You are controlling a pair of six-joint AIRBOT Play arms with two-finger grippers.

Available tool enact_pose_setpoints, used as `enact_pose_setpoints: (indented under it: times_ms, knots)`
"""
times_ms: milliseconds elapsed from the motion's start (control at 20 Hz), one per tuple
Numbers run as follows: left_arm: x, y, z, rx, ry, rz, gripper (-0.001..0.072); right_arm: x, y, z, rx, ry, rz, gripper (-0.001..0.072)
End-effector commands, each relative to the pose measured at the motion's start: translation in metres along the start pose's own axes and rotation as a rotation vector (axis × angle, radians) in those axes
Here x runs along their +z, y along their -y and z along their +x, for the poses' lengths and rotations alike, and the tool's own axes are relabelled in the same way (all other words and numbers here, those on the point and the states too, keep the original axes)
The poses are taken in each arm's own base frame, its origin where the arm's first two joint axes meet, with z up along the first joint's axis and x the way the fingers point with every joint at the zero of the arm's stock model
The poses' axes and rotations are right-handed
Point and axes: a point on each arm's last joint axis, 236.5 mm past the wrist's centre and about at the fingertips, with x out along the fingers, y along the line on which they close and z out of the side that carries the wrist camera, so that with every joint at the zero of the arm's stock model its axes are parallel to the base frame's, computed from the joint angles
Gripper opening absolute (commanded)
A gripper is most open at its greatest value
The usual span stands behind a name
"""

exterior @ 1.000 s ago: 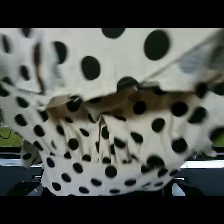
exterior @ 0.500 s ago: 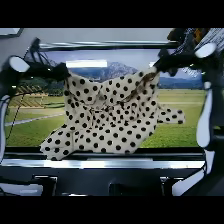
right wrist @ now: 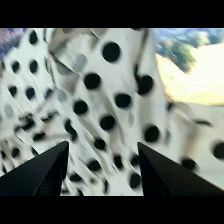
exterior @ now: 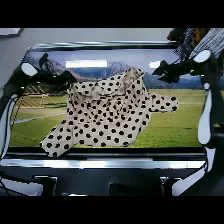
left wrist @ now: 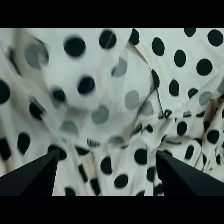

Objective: Fold the clothes and pants, and hang the long-sleeved shirts on hangers.

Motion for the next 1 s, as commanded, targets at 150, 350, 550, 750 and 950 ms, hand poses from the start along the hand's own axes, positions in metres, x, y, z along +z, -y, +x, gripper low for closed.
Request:
enact_pose_setpoints:
  times_ms: [150,350,550,750,950]
  knots:
    - [-0.097,-0.031,-0.067,0.079,-0.065,-0.07,0.072,-0.103,0.07,-0.074,-0.103,-0.171,0.134,0.0643]
    - [-0.191,-0.035,-0.057,0.033,-0.104,-0.219,0.072,-0.207,0.061,-0.023,-0.06,-0.251,0.24,0.0655]
    - [-0.258,-0.029,-0.044,0.023,-0.18,-0.265,0.072,-0.275,0.05,0.038,-0.034,-0.293,0.305,0.0656]
    - [-0.3,-0.017,-0.029,0.032,-0.263,-0.256,0.072,-0.272,0.037,0.077,-0.012,-0.227,0.321,0.0656]
    - [-0.329,-0.018,-0.017,0.053,-0.296,-0.315,0.072,-0.273,0.043,0.1,-0.015,-0.226,0.369,0.0639]
